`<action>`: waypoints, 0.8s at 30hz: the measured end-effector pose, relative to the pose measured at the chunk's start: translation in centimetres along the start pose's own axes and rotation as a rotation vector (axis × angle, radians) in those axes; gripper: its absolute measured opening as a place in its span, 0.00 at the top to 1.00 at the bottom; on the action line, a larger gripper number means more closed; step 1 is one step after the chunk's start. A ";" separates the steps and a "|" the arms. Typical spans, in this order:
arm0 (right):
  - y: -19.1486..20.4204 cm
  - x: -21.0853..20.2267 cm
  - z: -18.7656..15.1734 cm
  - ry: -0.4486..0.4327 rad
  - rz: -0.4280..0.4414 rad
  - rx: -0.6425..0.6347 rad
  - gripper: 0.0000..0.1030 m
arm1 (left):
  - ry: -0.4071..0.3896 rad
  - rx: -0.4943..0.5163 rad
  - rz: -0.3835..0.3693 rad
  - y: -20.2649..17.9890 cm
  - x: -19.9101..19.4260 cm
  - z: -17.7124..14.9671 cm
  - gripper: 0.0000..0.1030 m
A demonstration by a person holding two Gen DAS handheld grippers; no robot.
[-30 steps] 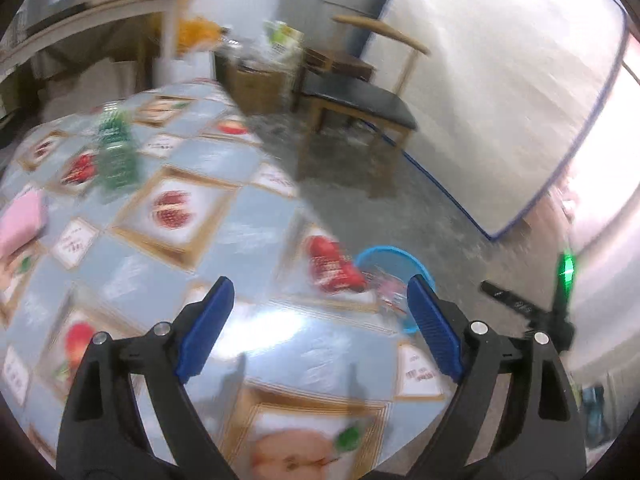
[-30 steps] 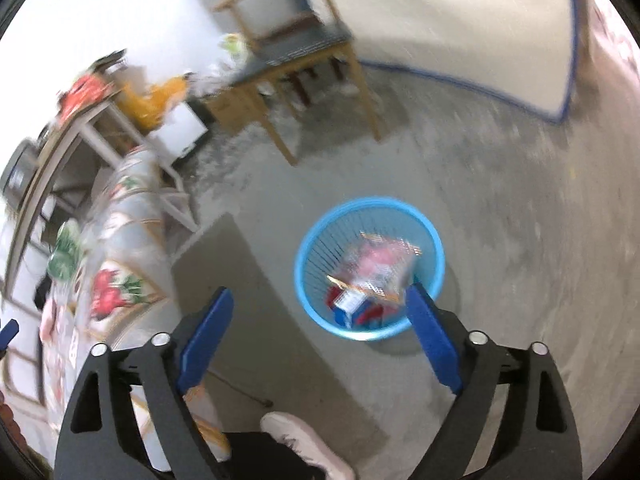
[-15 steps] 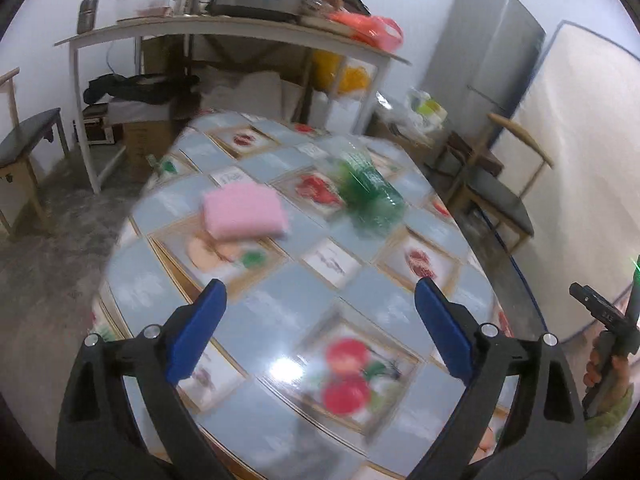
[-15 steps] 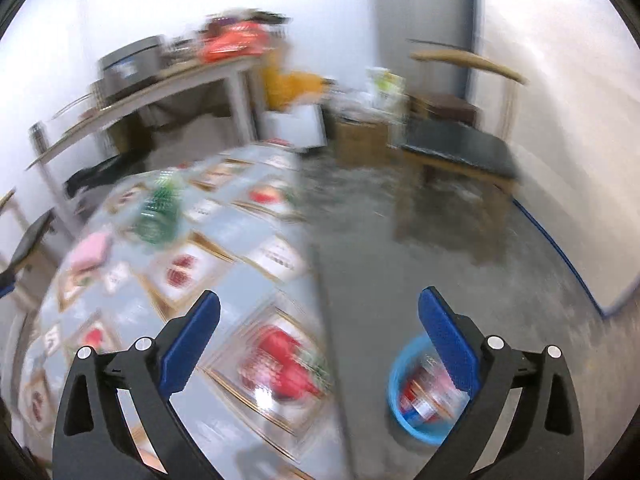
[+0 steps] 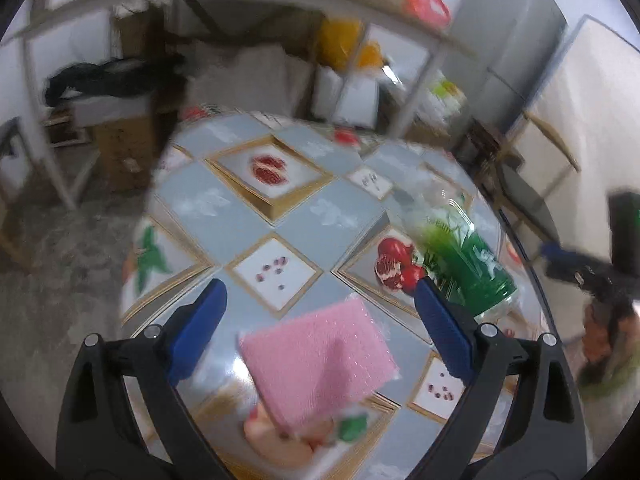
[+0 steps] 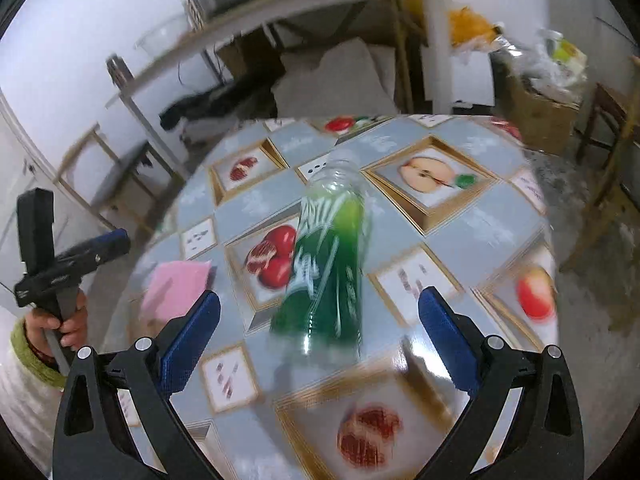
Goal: Collect trash
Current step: 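Grasp the green bottle with the right tool while the left tool grasps the pink sponge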
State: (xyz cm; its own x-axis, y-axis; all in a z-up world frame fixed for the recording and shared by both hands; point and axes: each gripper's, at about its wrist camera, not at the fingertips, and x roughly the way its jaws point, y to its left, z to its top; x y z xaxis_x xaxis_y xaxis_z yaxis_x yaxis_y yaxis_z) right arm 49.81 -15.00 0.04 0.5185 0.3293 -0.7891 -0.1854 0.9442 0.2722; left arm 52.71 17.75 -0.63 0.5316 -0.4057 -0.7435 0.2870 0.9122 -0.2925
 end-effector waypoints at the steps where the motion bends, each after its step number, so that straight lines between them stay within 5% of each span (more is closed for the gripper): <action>1: 0.1 1.4 0.6 0.027 0.002 -0.011 0.06 | 0.039 0.020 -0.013 0.3 1.3 0.4 0.12; 4: 0.4 4.8 1.9 0.091 0.009 -0.010 0.07 | 0.118 0.024 -0.014 1.1 4.0 0.7 0.12; 9: 0.7 7.8 2.0 0.157 -0.031 -0.023 0.26 | 0.175 0.010 -0.011 1.4 6.3 -0.2 0.12; 12: 0.4 8.7 1.6 0.190 -0.037 -0.009 0.44 | 0.209 0.027 0.003 0.8 6.9 -1.1 0.38; 19: 1.4 7.2 -1.1 0.176 -0.060 -0.028 0.45 | 0.212 0.083 0.046 -1.7 5.0 -3.4 0.57; 24: 3.4 4.3 -5.9 0.172 -0.071 -0.085 0.45 | 0.237 0.115 0.091 -4.1 2.4 -7.1 0.58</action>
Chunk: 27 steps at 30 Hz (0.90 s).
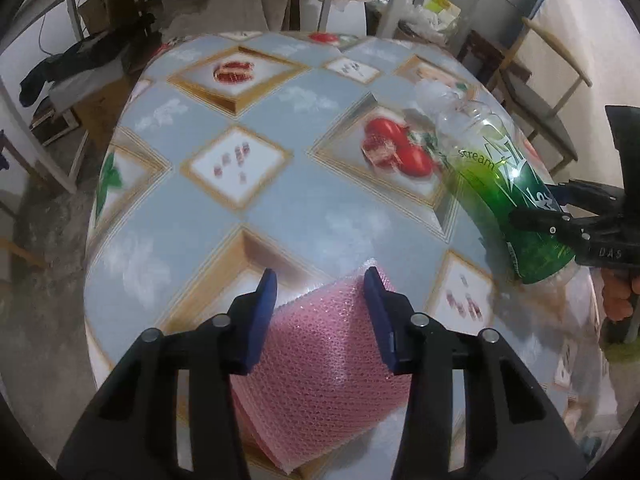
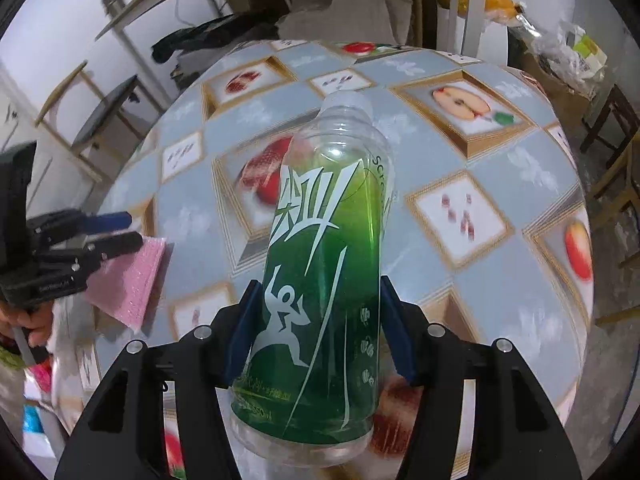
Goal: Collect trash
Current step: 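Grasp the green bottle with the right tool while the left tool grasps the pink sponge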
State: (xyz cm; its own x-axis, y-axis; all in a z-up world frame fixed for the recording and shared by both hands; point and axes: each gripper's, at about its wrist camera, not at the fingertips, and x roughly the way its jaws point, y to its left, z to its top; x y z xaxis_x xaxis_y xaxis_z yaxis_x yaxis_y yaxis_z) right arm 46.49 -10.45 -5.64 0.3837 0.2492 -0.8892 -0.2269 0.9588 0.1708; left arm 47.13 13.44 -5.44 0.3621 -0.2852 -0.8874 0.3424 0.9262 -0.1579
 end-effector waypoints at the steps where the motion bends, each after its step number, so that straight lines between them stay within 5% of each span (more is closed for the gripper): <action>1: 0.4 -0.5 -1.1 -0.001 -0.003 -0.009 0.45 | 0.006 -0.012 0.018 -0.5 -0.7 -1.4 0.58; 6: 2.1 -3.6 -7.7 0.000 0.012 -0.028 0.45 | 0.040 -0.085 0.011 -2.0 -3.5 -7.4 0.58; 15: 3.5 -8.6 -18.6 -0.036 -0.007 0.057 0.45 | 0.009 -0.374 -0.083 -3.4 -7.7 -19.1 0.50; 22: 1.9 -9.6 -21.2 -0.073 0.038 0.216 0.44 | -0.058 -0.529 -0.080 -2.7 -9.3 -22.7 0.39; 27: 1.2 -9.4 -21.6 -0.072 0.073 0.266 0.44 | -0.032 -0.527 -0.134 -3.0 -9.6 -23.9 0.36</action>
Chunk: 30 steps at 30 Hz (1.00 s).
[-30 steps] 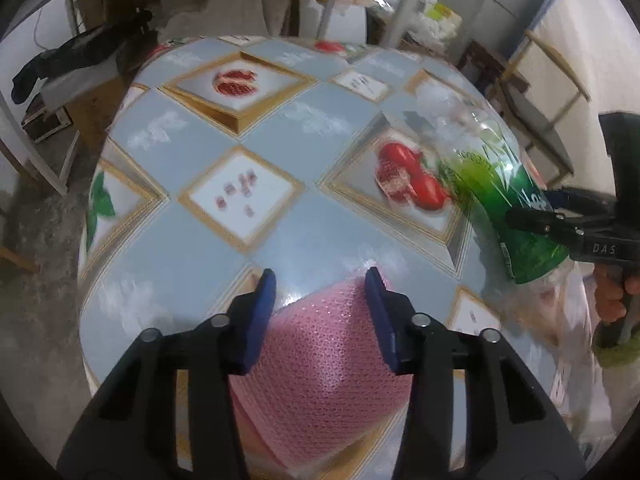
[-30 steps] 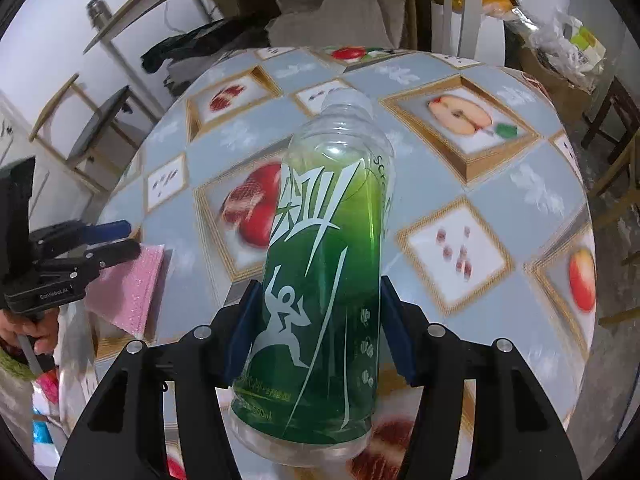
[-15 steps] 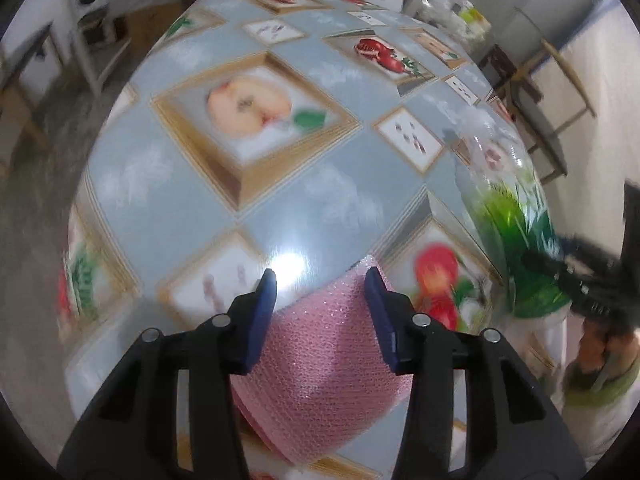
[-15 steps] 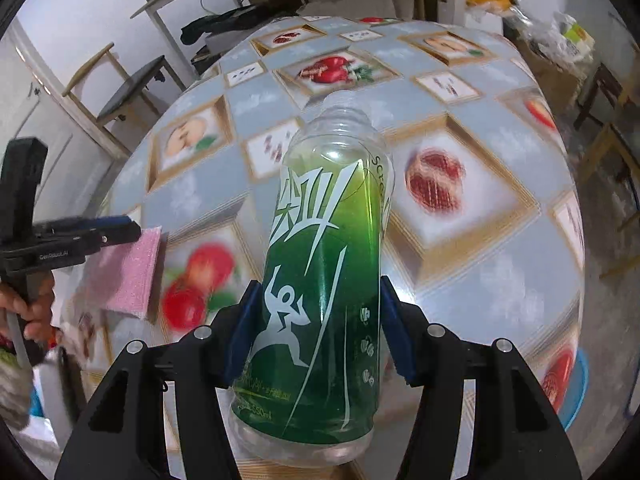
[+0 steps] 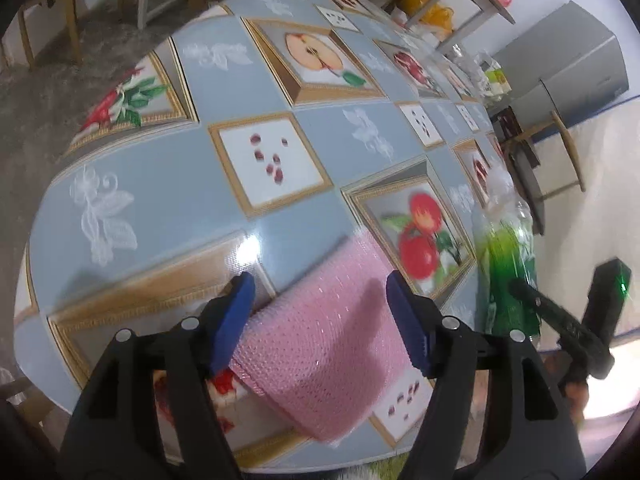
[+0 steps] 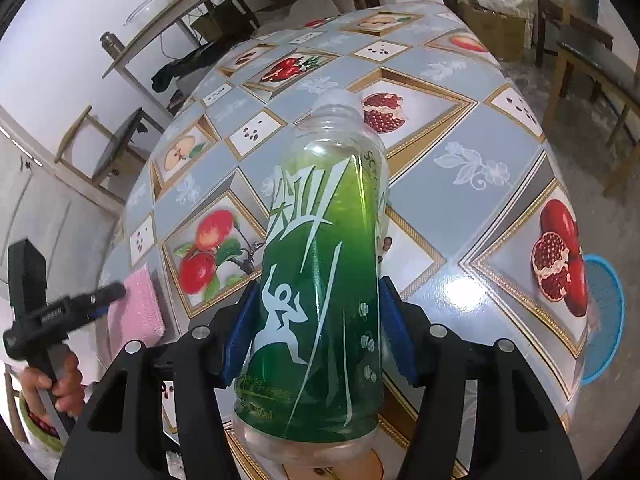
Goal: Collect trash
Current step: 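Grasp the green bottle with the right tool while the left tool grasps the pink sponge, then lift the green bottle with the right tool while the left tool lifts the pink sponge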
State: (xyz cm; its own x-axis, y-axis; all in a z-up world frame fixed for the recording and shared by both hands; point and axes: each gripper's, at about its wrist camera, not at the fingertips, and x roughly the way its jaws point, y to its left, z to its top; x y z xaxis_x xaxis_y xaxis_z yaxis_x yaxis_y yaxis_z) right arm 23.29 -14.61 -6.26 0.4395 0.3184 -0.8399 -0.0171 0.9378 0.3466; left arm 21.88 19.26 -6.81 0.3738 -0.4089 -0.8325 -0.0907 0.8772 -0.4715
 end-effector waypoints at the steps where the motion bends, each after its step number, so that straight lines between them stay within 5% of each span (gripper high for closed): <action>1: 0.0 -0.1 -0.1 -0.001 -0.001 0.003 0.43 | 0.010 -0.003 -0.016 0.1 -0.1 -0.4 0.33; 12: -0.4 0.2 -1.2 0.017 0.010 0.043 0.40 | 0.053 0.089 -0.086 -1.5 -0.9 -4.5 0.19; 17: -0.6 0.0 -1.3 0.014 0.009 0.047 0.40 | 0.048 0.226 -0.012 -3.8 -0.7 -4.9 0.18; 30: -0.3 -0.4 -1.3 -0.009 -0.016 0.027 0.36 | 0.030 0.342 0.216 -6.0 2.0 -3.8 0.18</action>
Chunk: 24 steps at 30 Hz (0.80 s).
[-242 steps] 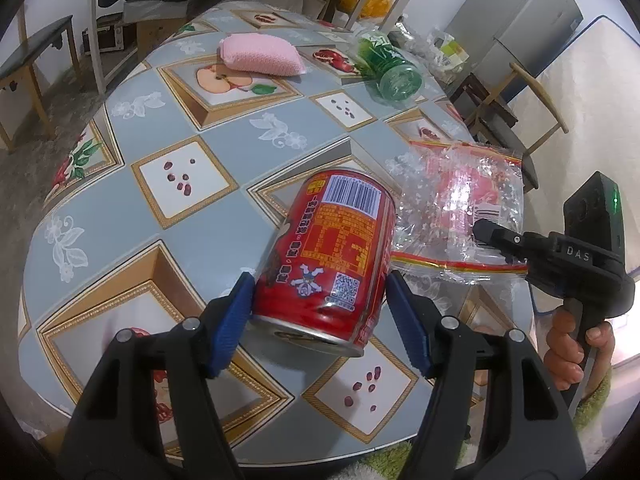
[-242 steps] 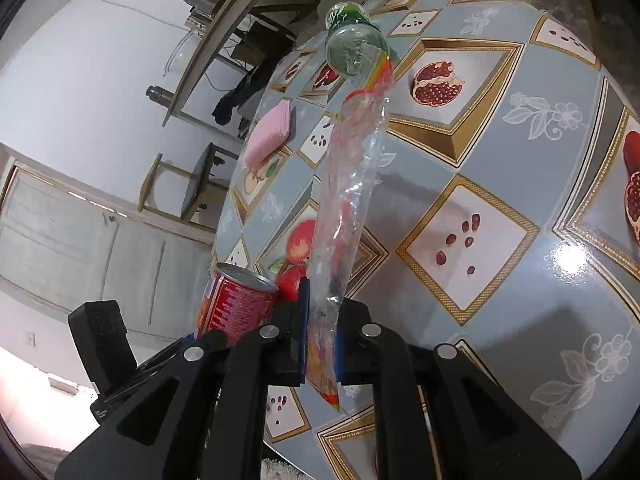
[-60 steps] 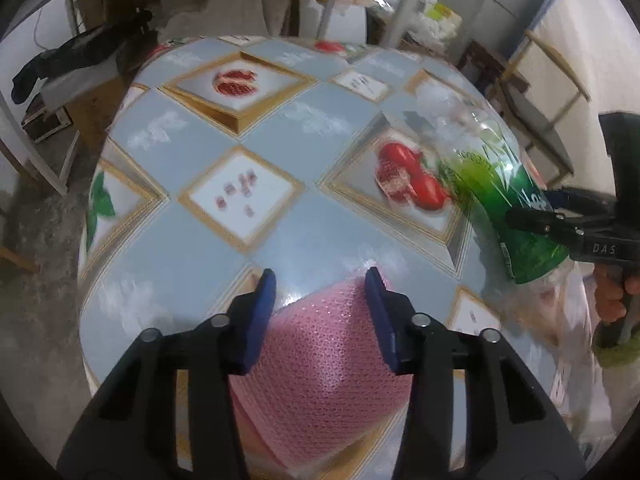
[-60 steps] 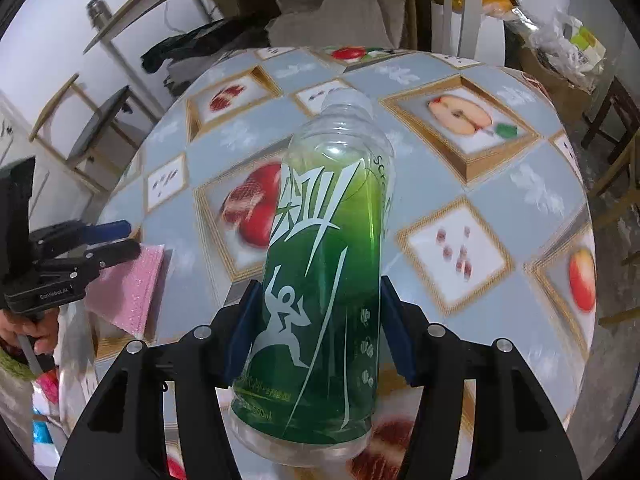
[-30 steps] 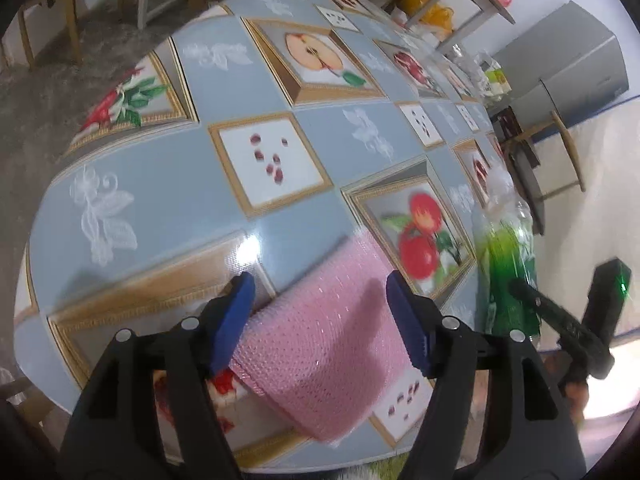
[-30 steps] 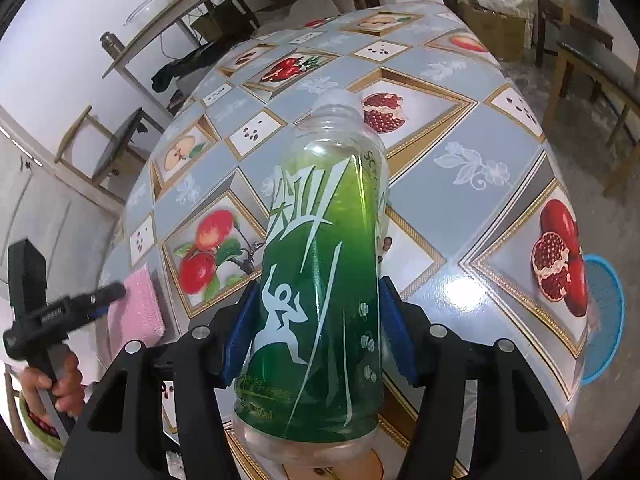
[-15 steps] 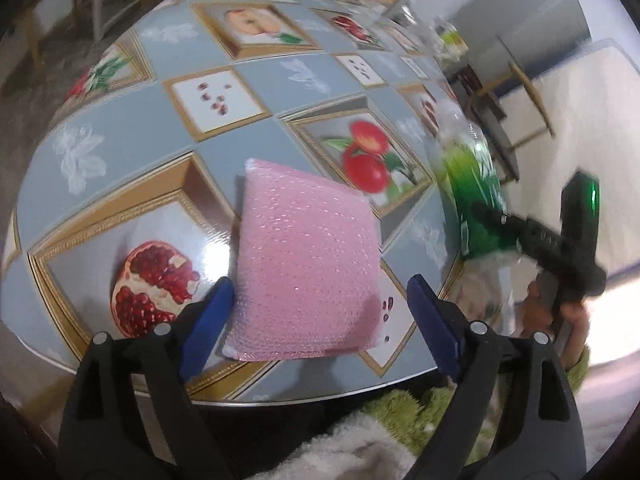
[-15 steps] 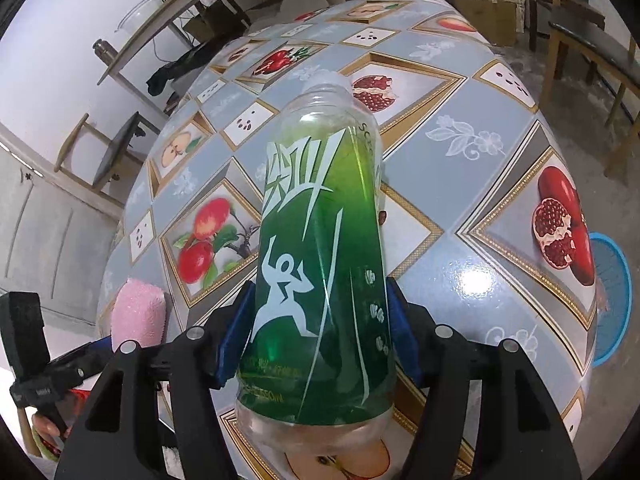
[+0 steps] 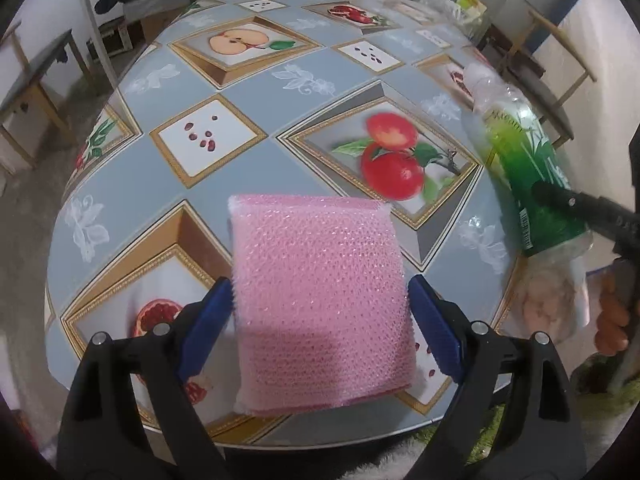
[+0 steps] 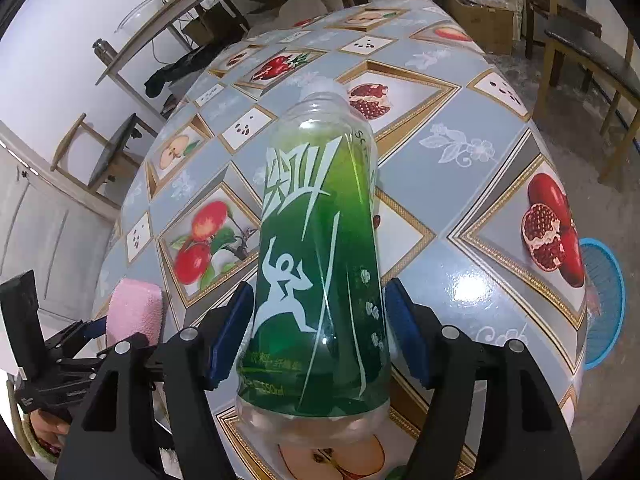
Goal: Collect trash
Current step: 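Lift the green bottle with the right tool while the left tool lifts the pink sponge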
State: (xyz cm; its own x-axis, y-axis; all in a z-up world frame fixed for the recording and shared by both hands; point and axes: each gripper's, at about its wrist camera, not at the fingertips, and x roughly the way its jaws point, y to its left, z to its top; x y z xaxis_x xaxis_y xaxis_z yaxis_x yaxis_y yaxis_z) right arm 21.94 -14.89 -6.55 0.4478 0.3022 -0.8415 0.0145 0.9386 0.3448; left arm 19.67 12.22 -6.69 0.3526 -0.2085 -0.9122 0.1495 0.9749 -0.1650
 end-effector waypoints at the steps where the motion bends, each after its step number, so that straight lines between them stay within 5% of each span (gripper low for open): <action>1: 0.1 0.0 0.1 -0.003 -0.005 -0.006 0.36 | -0.001 0.010 0.015 -0.2 0.1 0.0 0.18; 8: 1.1 0.6 1.5 -0.025 -0.039 -0.062 0.36 | -0.009 0.011 0.052 -0.2 0.4 0.0 0.18; 12: 1.4 0.8 1.7 -0.022 -0.051 -0.071 0.46 | -0.019 0.001 0.050 0.0 0.3 -0.1 0.21; 24: 1.9 -1.5 -2.2 0.087 -0.043 -0.146 0.43 | -0.022 0.037 0.033 -0.6 -0.1 -1.2 0.22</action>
State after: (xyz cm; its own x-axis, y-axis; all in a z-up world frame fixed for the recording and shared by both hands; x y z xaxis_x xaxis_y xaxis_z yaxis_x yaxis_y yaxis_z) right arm 19.35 -13.18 -5.56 0.3700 0.2685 -0.8894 -0.1010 0.9633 0.2488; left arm 18.45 11.77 -6.98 0.3779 -0.1787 -0.9084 0.1711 0.9778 -0.1211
